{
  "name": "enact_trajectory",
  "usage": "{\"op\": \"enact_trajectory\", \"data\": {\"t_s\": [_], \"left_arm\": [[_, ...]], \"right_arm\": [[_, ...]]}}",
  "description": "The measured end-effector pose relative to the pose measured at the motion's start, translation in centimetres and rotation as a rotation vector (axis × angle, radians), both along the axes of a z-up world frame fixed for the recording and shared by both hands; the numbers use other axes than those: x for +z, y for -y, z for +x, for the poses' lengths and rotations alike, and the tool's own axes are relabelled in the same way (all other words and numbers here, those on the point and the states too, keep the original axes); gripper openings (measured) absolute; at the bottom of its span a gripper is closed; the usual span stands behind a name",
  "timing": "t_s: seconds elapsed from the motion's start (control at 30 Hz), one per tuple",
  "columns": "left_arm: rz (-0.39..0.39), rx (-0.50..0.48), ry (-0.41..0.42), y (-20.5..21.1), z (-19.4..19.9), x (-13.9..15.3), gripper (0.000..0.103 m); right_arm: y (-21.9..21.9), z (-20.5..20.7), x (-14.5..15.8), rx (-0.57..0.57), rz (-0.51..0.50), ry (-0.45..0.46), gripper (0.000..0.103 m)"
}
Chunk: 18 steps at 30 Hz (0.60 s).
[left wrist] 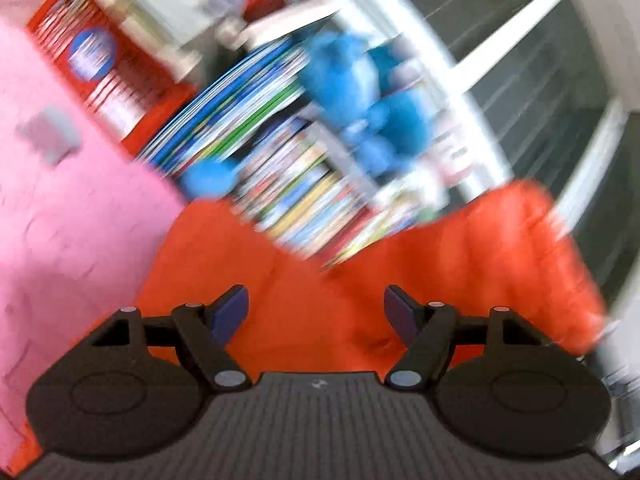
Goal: Fold clothes
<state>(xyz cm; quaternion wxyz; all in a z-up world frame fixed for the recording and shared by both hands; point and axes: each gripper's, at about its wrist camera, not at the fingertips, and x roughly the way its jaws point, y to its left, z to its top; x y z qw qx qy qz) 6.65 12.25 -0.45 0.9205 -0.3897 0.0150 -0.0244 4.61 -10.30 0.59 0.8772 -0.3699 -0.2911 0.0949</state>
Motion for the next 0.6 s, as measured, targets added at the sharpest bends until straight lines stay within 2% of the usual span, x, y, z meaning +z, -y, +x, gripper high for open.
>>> {"op": "enact_trajectory", "data": {"t_s": [0.1, 0.13, 0.2, 0.27, 0.4, 0.43, 0.5, 0.53, 0.57, 0.6], "left_arm": [[0.037, -0.166, 0.111, 1.1, -1.7, 2.3, 0.096], [0.036, -0.255, 0.132, 1.5, -1.9, 2.7, 0.099], [-0.046, -0.456, 0.165, 2.3, -1.6, 2.5, 0.100], [-0.163, -0.579, 0.166, 2.9, -0.6, 1.7, 0.101], [-0.369, -0.630, 0.065, 4.0, 3.1, -0.4, 0.101], [-0.401, -0.630, 0.030, 4.2, 4.1, -0.8, 0.101], [-0.434, -0.626, -0.028, 4.9, 5.8, -1.4, 0.099], [-0.439, -0.621, -0.043, 5.3, 6.3, -1.5, 0.095], [-0.435, -0.608, -0.046, 5.6, 6.5, -1.6, 0.091], [-0.430, -0.596, -0.049, 5.9, 6.7, -1.6, 0.080]], "right_arm": [[0.7, -1.1, -0.6, 0.012, 0.002, -0.034, 0.008], [1.0, -1.4, -0.9, 0.016, 0.002, -0.046, 0.008], [1.4, -2.1, -1.3, 0.024, 0.004, -0.069, 0.008], [1.9, -2.8, -1.7, 0.033, 0.005, -0.091, 0.008], [2.7, -4.3, -2.3, 0.076, -0.010, -0.152, 0.008], [2.8, -4.8, -2.5, 0.091, -0.024, -0.172, 0.008], [3.0, -5.5, -2.9, 0.111, -0.050, -0.206, 0.008], [3.1, -5.8, -3.1, 0.123, -0.065, -0.232, 0.009], [3.2, -6.2, -3.3, 0.134, -0.079, -0.258, 0.009], [3.3, -6.3, -3.4, 0.144, -0.093, -0.286, 0.009]]}}
